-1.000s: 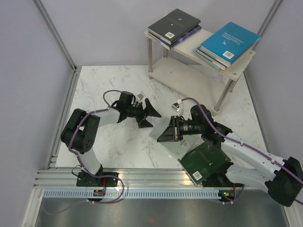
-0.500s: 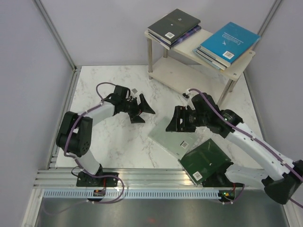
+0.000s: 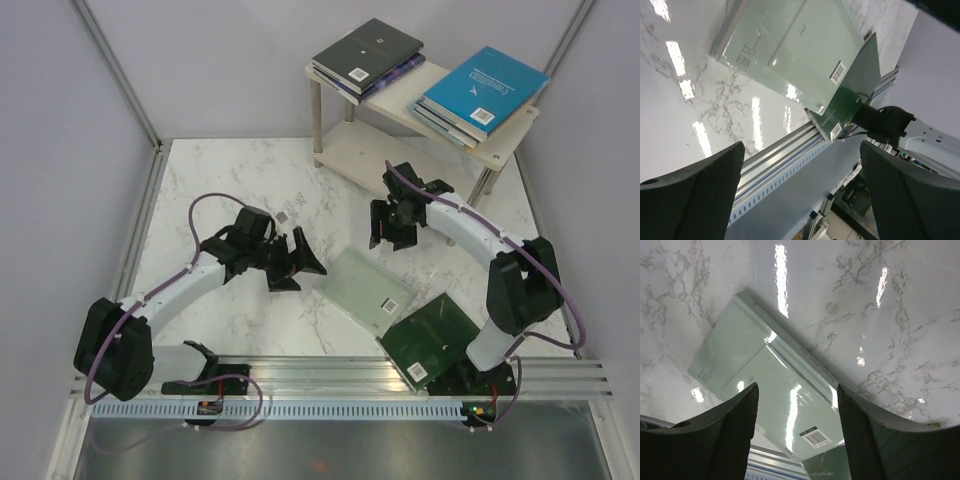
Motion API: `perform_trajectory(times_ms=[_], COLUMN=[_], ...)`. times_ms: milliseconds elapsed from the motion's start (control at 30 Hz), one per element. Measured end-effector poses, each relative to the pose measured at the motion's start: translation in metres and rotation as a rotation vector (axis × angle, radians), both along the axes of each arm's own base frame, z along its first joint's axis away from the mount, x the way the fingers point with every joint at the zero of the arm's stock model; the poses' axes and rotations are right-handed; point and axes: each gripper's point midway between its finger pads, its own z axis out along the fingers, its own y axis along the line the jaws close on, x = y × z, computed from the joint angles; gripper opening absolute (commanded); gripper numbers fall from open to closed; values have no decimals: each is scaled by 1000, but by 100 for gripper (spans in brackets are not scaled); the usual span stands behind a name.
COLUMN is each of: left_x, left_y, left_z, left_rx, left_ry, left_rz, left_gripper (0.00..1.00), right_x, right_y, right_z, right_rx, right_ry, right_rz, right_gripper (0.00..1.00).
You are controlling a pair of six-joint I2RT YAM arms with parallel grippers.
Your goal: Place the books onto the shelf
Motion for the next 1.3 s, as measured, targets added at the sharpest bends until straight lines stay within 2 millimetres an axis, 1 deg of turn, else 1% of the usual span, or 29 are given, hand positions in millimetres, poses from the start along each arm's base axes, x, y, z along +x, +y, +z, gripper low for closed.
perform_trajectory(times_ms=[67,133,233,367,467,567,733,867,1000,1033,1133,1300], left_x=[-14,-24,-33,-42,-45,-40,-29,-22,-20,-19,-19,-18], left_y=[-4,-7,-11,-15,-19,-28,-40,-48,-56,-58,-61,-62], left_z=[-10,-17,-29,-51,-67,-77,-86,-95,-95,-96,-96,-95], left_rx=[13,19,22,22,28,18,-22,-47,-88,-97,-112,-125], left_ry=[37,66,107,170,218,240,259,285,306,310,335,359], left_rz=[-21,-31,-34,-26,-20,-7,19,37,28,24,13,5], left_gripper=[99,98,95,92,92,92,92,91,90,90,90,90], right_x=[3,5,5,-9,-18,-20,-26,-34,-46,-51,-63,-73], right_y=[-3,-6,-13,-25,-29,-25,-8,2,11,13,12,8], right_z=[-13,-24,-45,-70,-81,-81,-79,-78,-77,-77,-77,-77], right_rx=[-29,-50,-58,-2,71,141,254,332,424,441,466,475], right_ry=[16,36,59,127,166,173,175,184,200,206,219,198], right_rz=[17,28,44,38,31,45,95,107,99,98,88,79], right_gripper=[69,69,68,68,68,67,67,66,63,63,58,56])
